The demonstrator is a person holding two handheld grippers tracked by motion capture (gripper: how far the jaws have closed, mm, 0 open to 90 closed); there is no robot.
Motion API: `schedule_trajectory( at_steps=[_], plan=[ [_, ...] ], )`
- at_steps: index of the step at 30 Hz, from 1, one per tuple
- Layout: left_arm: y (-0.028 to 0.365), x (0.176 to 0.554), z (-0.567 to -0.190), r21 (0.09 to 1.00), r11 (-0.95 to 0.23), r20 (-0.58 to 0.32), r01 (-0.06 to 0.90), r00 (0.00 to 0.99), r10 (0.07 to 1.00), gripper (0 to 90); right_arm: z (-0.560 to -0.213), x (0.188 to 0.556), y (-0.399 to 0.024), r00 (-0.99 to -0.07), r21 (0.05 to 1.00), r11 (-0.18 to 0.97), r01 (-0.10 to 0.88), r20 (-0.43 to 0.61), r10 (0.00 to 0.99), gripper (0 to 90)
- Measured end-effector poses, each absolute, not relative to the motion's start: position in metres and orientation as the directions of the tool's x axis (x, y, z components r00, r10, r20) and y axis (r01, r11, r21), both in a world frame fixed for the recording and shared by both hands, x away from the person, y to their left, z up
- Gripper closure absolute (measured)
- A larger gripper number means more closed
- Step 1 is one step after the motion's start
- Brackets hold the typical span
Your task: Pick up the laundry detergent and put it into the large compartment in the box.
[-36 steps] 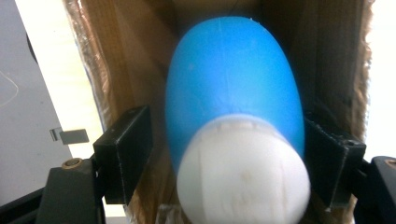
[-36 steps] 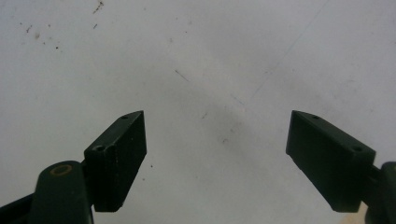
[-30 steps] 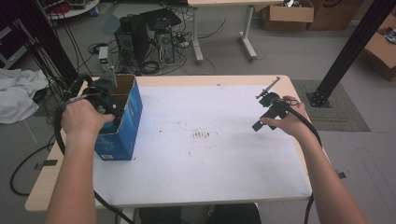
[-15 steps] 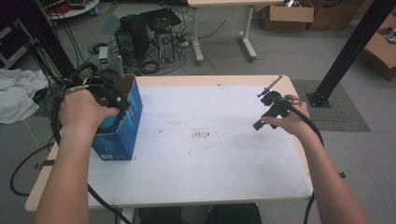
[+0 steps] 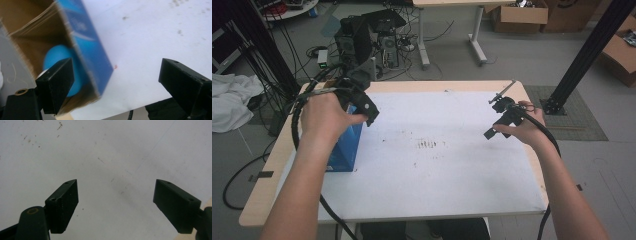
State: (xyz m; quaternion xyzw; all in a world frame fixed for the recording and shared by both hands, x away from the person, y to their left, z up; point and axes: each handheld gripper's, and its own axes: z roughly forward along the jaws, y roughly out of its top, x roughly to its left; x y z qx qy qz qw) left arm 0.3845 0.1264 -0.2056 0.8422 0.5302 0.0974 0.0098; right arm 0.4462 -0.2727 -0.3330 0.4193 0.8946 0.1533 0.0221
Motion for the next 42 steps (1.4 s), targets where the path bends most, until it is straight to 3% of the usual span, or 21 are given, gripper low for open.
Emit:
schedule_trajectory(
  at_steps=[17,26,42],
  plan=[
    [0.059,0.379,-0.246,0.103,-0.618,0.077,0.780,0.613,0.786,11.1,-0.334,0.447,-0.273,-0.650,0.293,0.604,0.741,0.089,0.754,20.4],
    [0.053,0.381,-0.267,0.072,-0.627,0.064,0.775,0.624,0.779,10.7,-0.333,0.445,-0.275,-0.644,0.292,0.599,0.746,0.088,0.760,20.3],
    [0.054,0.383,-0.270,0.063,-0.629,0.065,0.775,0.626,0.777,10.7,-0.336,0.446,-0.274,-0.644,0.282,0.601,0.748,0.087,0.760,20.3]
  ],
)
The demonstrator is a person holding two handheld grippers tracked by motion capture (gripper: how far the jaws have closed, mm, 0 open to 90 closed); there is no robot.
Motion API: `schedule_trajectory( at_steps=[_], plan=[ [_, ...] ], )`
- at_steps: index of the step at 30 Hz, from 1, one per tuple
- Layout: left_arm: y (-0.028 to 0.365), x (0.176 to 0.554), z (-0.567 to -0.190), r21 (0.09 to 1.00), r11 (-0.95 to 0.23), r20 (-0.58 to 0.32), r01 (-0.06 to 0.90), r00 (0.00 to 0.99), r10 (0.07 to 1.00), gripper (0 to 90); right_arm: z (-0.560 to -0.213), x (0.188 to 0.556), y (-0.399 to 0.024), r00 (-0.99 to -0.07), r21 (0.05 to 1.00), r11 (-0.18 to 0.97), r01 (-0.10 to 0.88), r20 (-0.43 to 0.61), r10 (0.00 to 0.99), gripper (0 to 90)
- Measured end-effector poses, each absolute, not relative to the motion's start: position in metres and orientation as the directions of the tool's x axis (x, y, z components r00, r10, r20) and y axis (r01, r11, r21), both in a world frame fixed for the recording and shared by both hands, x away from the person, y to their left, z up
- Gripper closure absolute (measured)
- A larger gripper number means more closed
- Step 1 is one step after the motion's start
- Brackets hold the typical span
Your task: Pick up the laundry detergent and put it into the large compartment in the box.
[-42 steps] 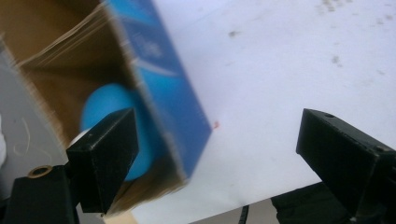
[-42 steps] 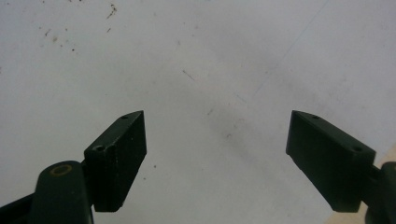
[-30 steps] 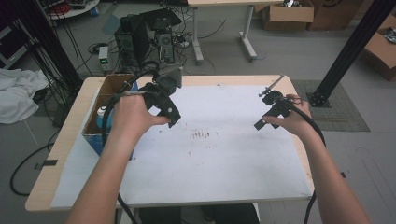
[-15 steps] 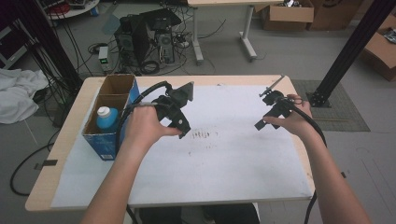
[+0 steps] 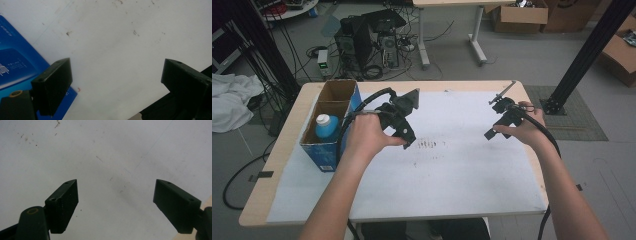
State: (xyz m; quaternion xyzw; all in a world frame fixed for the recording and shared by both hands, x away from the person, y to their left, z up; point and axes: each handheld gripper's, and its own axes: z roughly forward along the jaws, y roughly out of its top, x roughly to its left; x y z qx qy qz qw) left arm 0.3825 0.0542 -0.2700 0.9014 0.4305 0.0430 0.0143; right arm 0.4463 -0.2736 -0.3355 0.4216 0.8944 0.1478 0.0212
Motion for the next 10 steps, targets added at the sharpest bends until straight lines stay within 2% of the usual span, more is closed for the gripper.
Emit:
schedule_trajectory(
  at_steps=[10],
  plan=[
    [0.0562,0.3821,-0.2696,0.064,-0.631,0.066,0.773,0.628,0.776,10.7,-0.3352,0.4455,-0.2720,-0.648,0.283,0.605,0.744,0.085,0.757,20.2]
  ],
)
